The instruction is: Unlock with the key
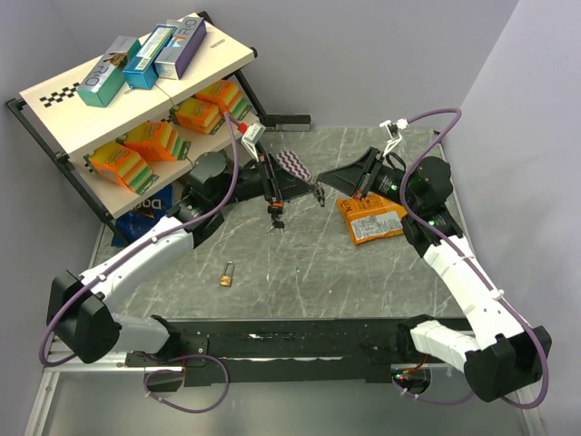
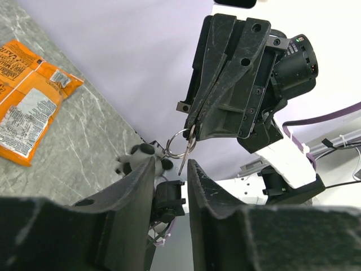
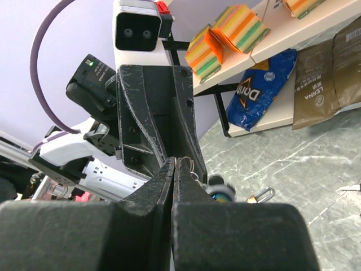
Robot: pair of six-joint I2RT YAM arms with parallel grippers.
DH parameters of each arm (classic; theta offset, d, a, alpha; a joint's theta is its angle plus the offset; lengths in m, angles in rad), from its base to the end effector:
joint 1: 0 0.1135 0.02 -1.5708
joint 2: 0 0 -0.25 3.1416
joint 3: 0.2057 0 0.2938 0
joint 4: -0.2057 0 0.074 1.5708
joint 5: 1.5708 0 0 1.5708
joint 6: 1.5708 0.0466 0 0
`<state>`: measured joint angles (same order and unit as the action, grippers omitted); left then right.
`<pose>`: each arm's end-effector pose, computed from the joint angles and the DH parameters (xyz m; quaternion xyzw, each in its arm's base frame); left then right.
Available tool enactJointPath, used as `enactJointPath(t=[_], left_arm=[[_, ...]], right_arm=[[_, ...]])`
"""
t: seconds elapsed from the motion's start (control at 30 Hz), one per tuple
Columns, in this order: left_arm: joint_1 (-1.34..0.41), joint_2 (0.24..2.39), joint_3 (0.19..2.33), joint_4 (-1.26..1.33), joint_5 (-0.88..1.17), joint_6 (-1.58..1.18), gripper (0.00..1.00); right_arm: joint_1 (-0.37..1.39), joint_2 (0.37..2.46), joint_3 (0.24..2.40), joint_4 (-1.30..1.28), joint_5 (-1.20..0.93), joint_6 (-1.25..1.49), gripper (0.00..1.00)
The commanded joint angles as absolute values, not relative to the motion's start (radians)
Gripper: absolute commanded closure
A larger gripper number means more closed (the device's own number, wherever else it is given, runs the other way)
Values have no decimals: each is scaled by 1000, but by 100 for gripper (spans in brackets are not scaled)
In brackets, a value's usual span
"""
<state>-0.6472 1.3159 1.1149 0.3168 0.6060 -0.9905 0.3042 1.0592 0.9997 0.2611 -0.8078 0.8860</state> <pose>0.2730 -0.2396 0.3698 0.1112 0.6634 -0.6562 0.3420 0.2688 0.1197 0.3956 -0.1249 0.6444 0.6051 0.4506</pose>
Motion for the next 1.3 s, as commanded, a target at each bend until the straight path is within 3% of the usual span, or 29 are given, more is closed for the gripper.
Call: enactJointPath(t=[0.0,0.07,0.3,0.57,0.63,0.83,1.0,1.27], left_arm=[[-646,1318,1147,383,637,-1006,69],[-646,1319,1144,394,638,-1006,71],[-646,1348,1169,359,649,-1008,98],[-644,1344,1218,216,690,-899,99],[-643,1347,1238,119,707,-845,99],[-637,1351,1295,-173,779,-690,99],[-637,1377,1356,-392,856,-536,99],[-637,1373,1381,-522,953,-410,99]], right_arm=[[304,1061,1008,296,-816,887,100],[305,1063,1009,285,-818,881,100],[305,1074,1029,138,-825,759,100],[304,1092,1062,23,-868,654,100],[304,1095,1071,-42,-868,588,90],[304,1074,1121,-224,-844,414,43],[305,1063,1184,-336,-856,310,35],[337,1107,1273,-489,-986,204,42]])
